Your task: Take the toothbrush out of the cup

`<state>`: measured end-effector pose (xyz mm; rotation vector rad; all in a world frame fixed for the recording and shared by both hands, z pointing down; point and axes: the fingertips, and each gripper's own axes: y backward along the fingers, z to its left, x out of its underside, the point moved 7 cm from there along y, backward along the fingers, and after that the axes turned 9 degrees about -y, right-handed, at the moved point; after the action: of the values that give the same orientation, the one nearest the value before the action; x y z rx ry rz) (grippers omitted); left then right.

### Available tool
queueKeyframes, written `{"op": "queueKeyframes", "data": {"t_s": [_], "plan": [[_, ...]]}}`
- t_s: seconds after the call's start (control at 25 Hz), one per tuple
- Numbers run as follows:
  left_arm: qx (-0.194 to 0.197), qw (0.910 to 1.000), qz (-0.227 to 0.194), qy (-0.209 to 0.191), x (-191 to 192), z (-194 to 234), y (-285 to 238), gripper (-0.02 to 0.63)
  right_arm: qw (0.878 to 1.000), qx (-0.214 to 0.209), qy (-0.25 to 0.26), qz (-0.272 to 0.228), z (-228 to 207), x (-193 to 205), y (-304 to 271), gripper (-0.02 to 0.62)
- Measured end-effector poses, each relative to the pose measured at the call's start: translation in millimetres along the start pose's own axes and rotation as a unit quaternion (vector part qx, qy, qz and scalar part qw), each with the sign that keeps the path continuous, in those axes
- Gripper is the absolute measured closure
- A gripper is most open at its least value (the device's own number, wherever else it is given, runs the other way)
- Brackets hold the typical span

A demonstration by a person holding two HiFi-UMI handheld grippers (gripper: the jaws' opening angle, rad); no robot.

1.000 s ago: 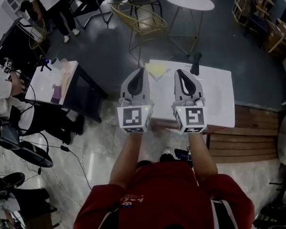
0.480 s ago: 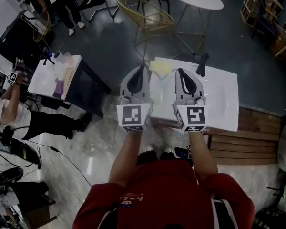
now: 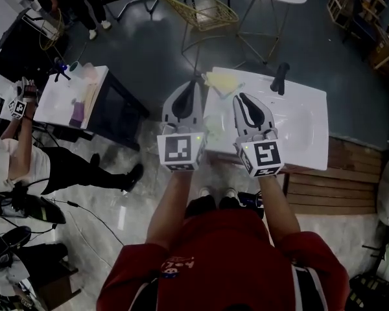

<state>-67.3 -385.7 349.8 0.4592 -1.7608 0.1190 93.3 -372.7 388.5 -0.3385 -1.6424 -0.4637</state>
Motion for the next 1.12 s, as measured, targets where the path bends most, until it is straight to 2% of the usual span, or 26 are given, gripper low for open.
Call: {"op": "queueKeyframes", "data": {"t_s": [0.16, 0.24, 0.36, 0.68, 0.88, 1.12], "plan": [[0.003, 1.0000, 0.002, 0.006, 5.0, 2.8, -2.8, 0.578, 0.999, -0.024, -0.004, 0.026, 4.3, 16.6, 2.5, 0.552], [0.004, 1.0000, 0.004, 0.008, 7.6, 3.9, -4.8, 0.578, 0.998, -0.040, -0.011, 0.041, 7.7, 25.3, 3.6, 0.477], [0.008, 0.9999, 0.007, 0.012, 12.4, 3.3, -7.4, 0.578, 0.997, -0.049, -0.014, 0.059, 12.0, 39.4, 7.3, 0.444], [0.007, 0.9997, 0.015, 0.015, 25.3, 6.7, -13.6, 0.578, 0.988, -0.101, -0.026, 0.117, 29.8, 80.5, 22.4, 0.405], [0.003, 0.9997, 0.017, 0.015, 28.8, 9.5, -14.6, 0.578, 0.979, -0.133, -0.009, 0.155, 46.7, 102.8, 26.4, 0.387], [-0.001, 0.9997, 0.017, 0.015, 30.2, 10.5, -14.3, 0.578, 0.971, -0.142, 0.017, 0.192, 54.0, 131.3, 22.5, 0.379]]}}
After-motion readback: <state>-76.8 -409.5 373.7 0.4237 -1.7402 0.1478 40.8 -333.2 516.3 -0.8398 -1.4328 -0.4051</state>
